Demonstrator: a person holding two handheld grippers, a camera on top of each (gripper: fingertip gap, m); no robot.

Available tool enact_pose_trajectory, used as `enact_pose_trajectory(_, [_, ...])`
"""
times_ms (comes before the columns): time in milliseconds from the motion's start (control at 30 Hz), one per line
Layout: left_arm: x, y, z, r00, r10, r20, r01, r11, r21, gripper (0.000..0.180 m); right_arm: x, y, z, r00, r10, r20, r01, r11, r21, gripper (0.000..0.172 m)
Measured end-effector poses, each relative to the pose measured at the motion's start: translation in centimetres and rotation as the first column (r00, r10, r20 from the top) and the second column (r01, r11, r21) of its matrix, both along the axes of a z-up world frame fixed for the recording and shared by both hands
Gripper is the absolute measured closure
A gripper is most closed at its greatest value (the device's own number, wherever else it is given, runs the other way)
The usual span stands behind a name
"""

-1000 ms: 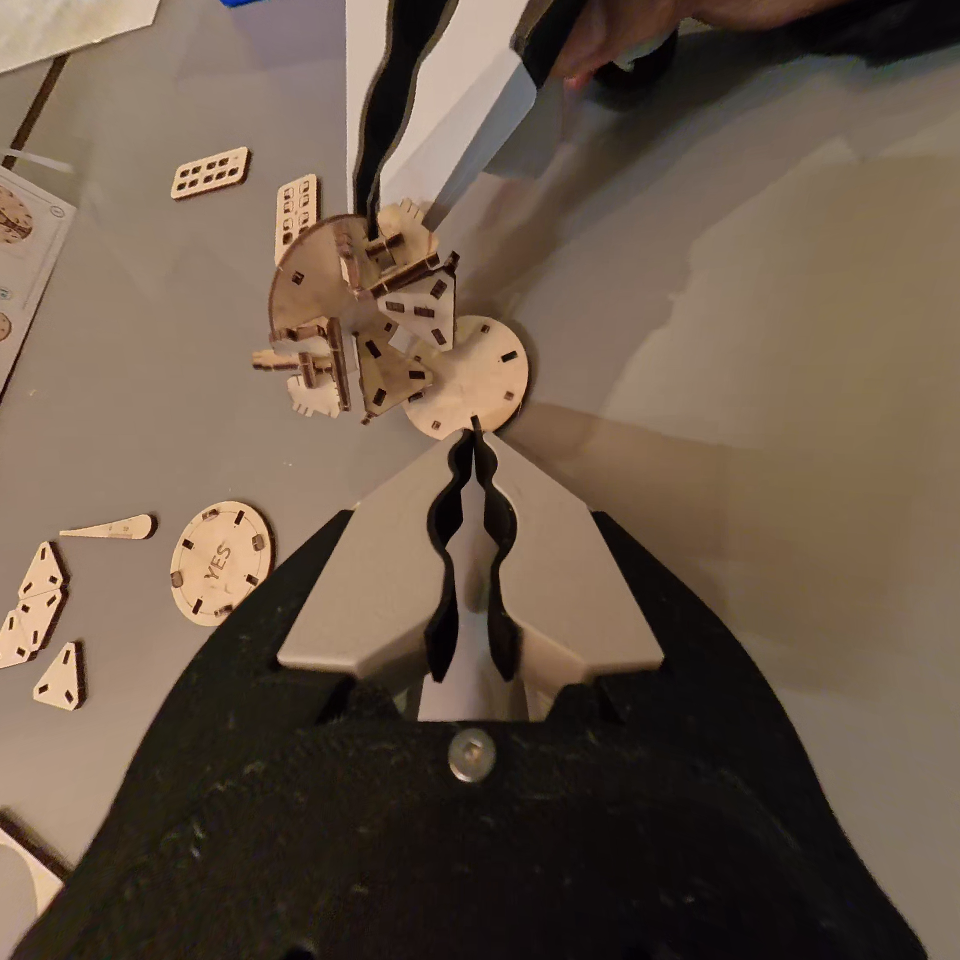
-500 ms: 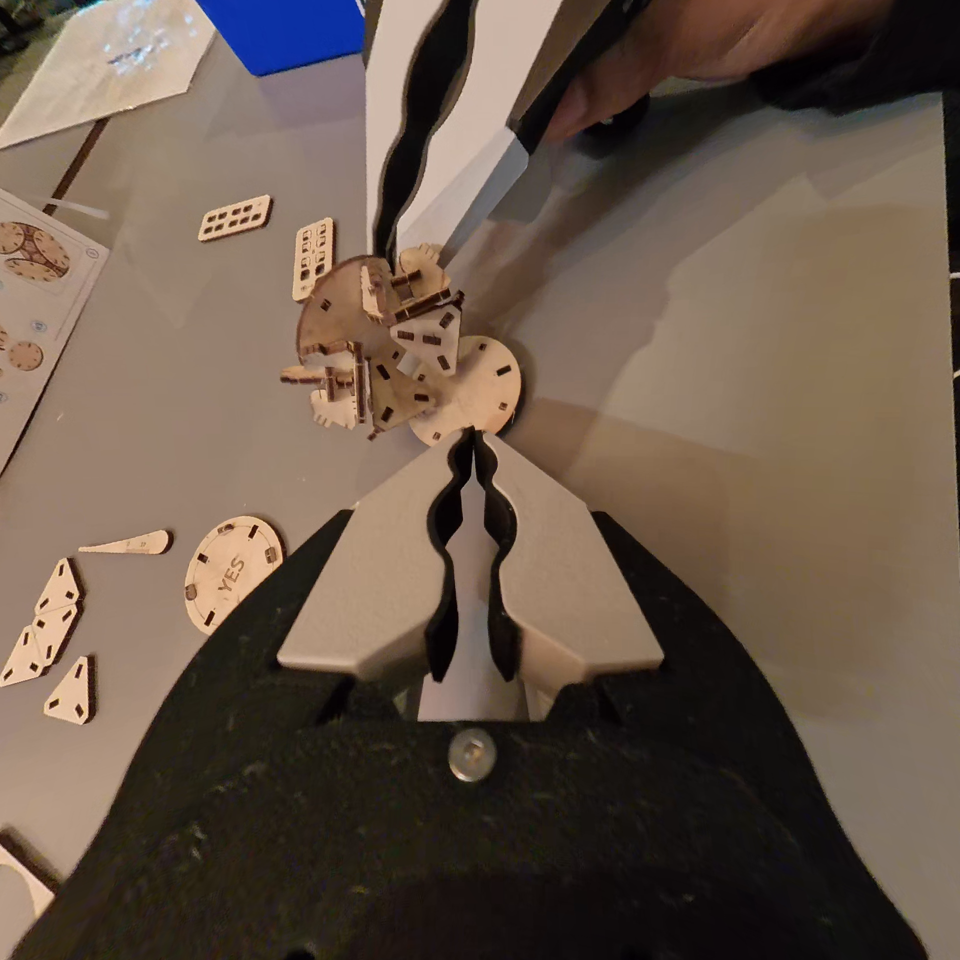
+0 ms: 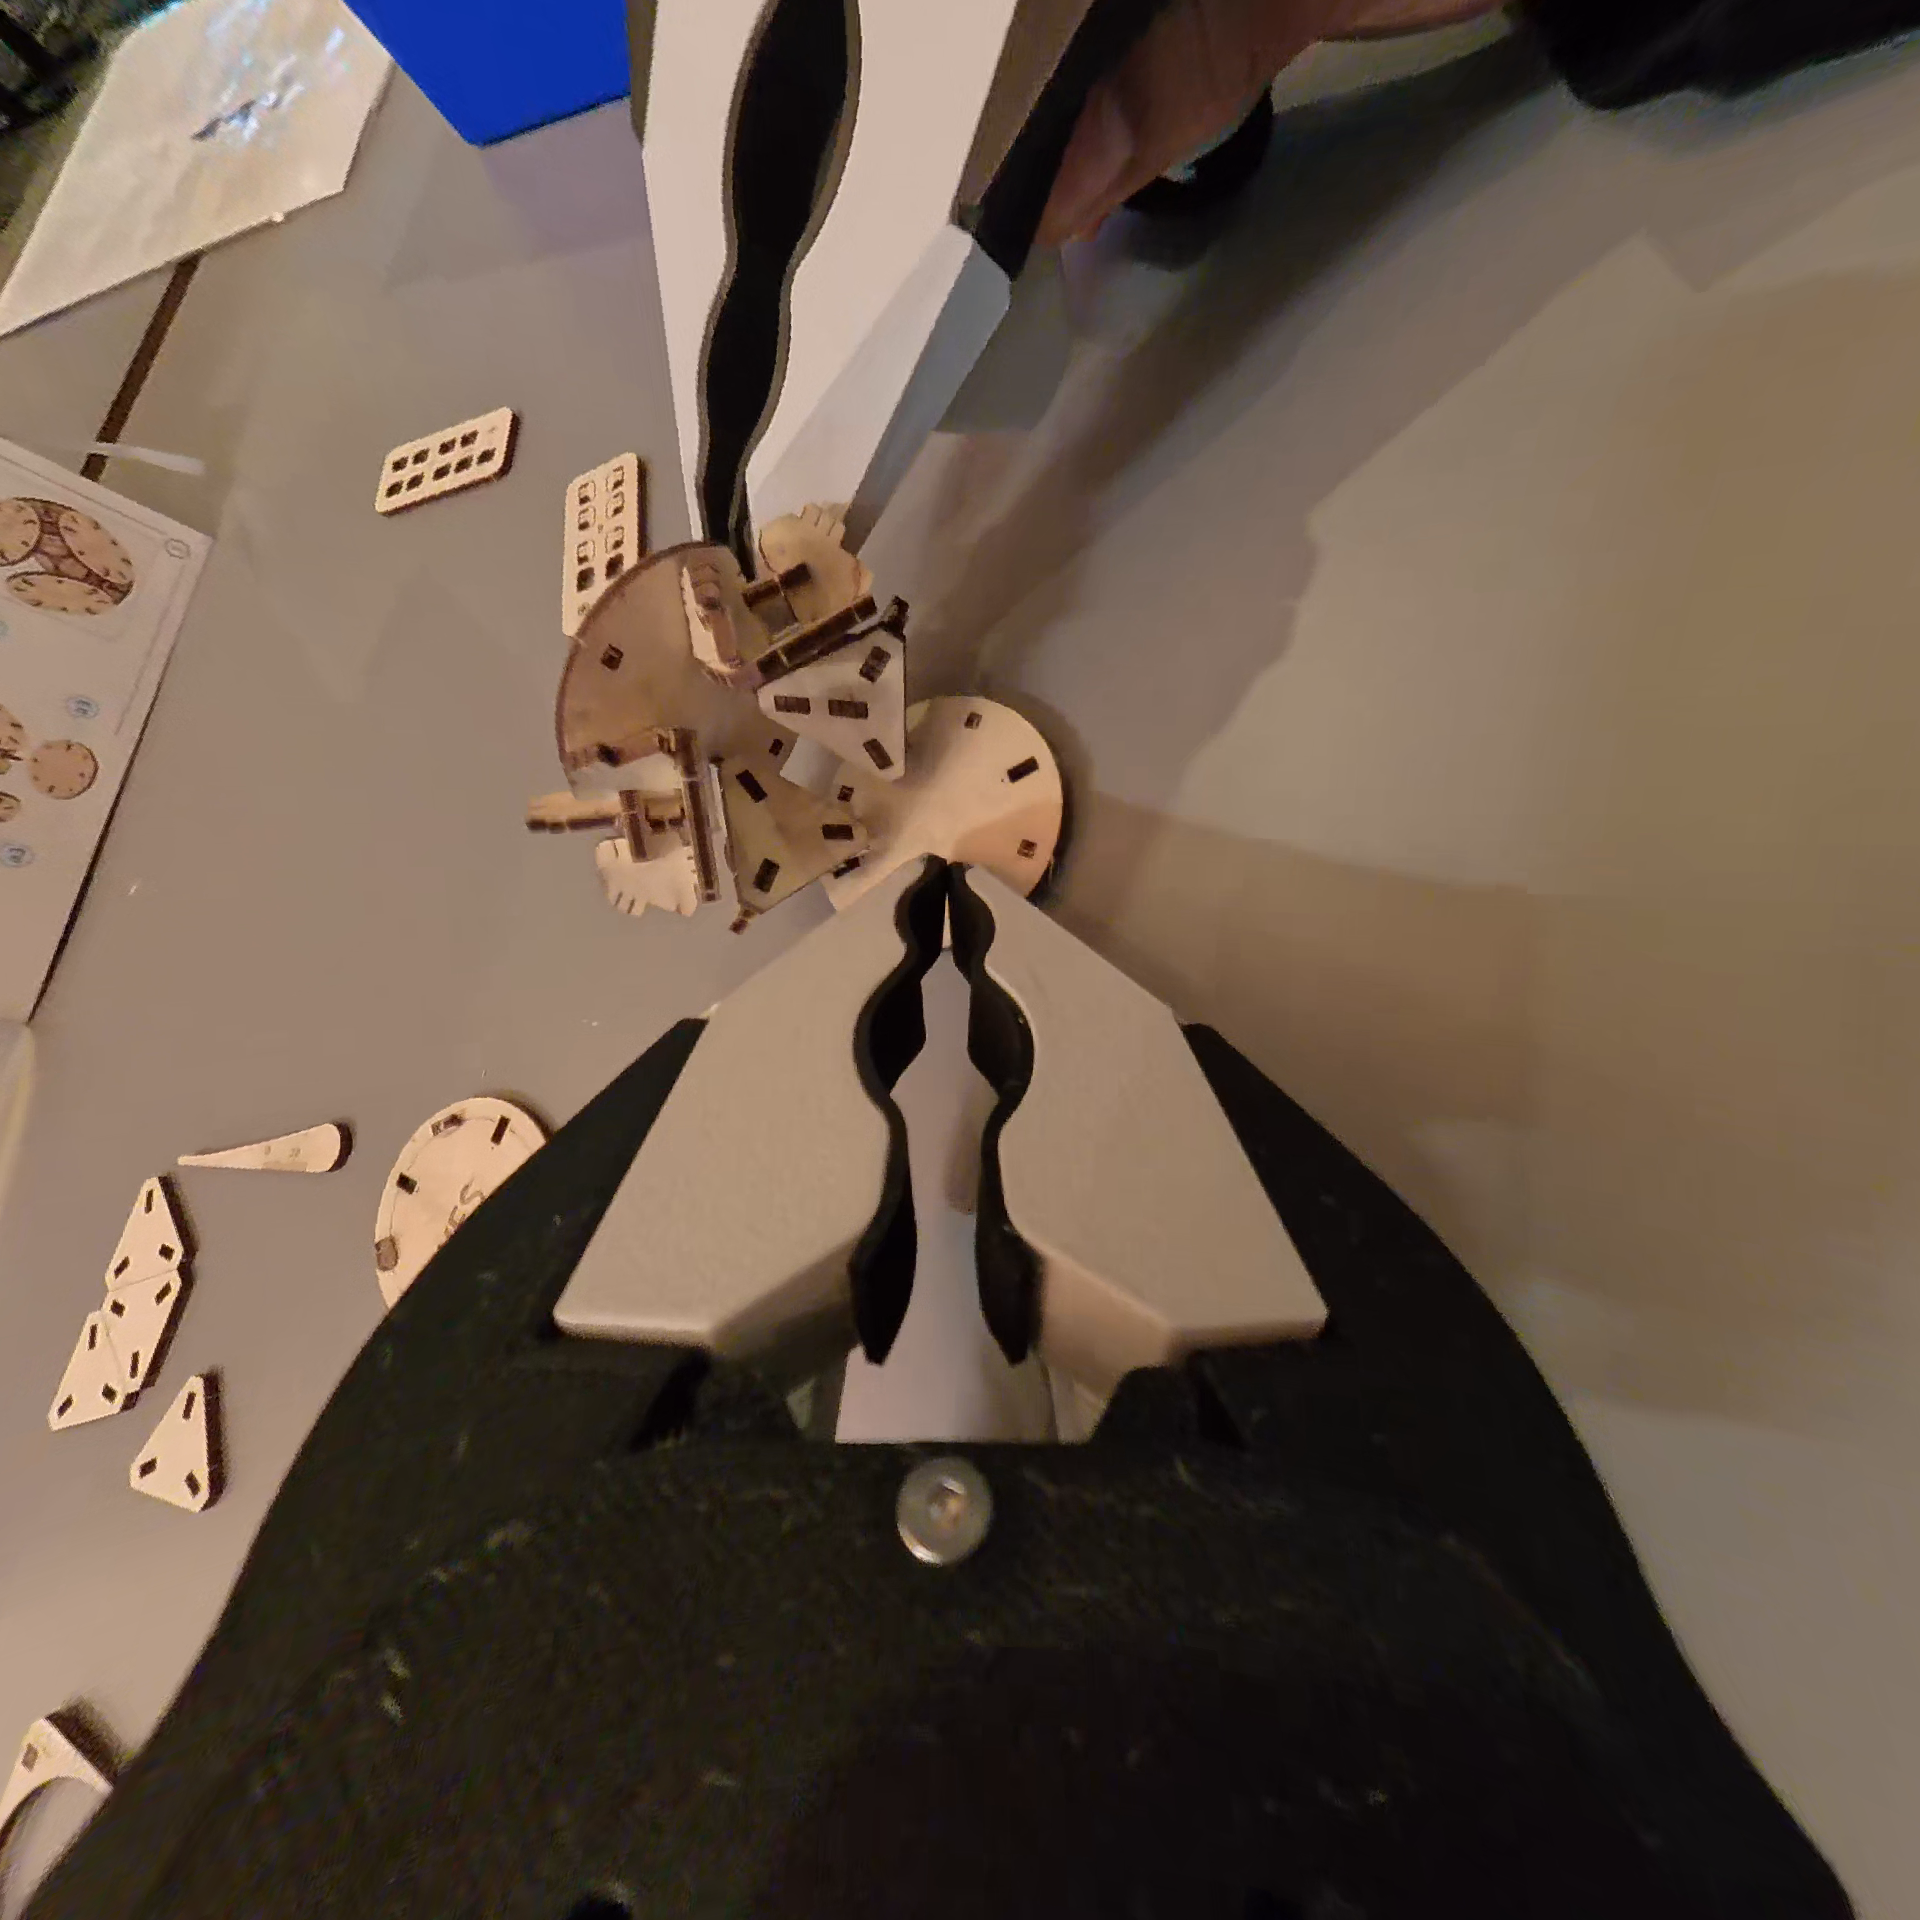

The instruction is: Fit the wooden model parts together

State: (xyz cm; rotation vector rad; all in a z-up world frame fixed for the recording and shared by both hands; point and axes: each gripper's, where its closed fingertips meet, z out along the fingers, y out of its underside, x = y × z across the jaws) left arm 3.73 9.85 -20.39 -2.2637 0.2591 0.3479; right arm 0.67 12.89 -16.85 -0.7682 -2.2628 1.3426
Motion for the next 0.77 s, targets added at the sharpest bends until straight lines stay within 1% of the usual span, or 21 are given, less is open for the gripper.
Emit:
enact_pose_trajectory(233, [-0.1, 0.01, -0.08, 1.0, 0.006, -0.009, -0.006, 1.0, -0.006, 0.18, 0.25, 0.23, -0.03, 0.999, 0.033, 0.003, -0.033, 0.999, 0.001, 0.168])
enact_pose_trajectory(600, [-0.09, 0.0, -0.09, 1.0, 0.006, -0.005, -0.006, 1.0, -0.006, 0.18, 0.12, 0.42, -0.57, 0.999, 0.031, 0.014, -0.031, 0.999, 0.035, 0.168])
enact_pose_trajectory(767, [-0.09, -0.01, -0.09, 1.0, 0.006, 0.002, -0.006, 1.0, -0.007, 0.18, 0.06, 0.26, -0.56, 0.995, 0.098, 0.009, -0.098, 0.994, 0.04, 0.168])
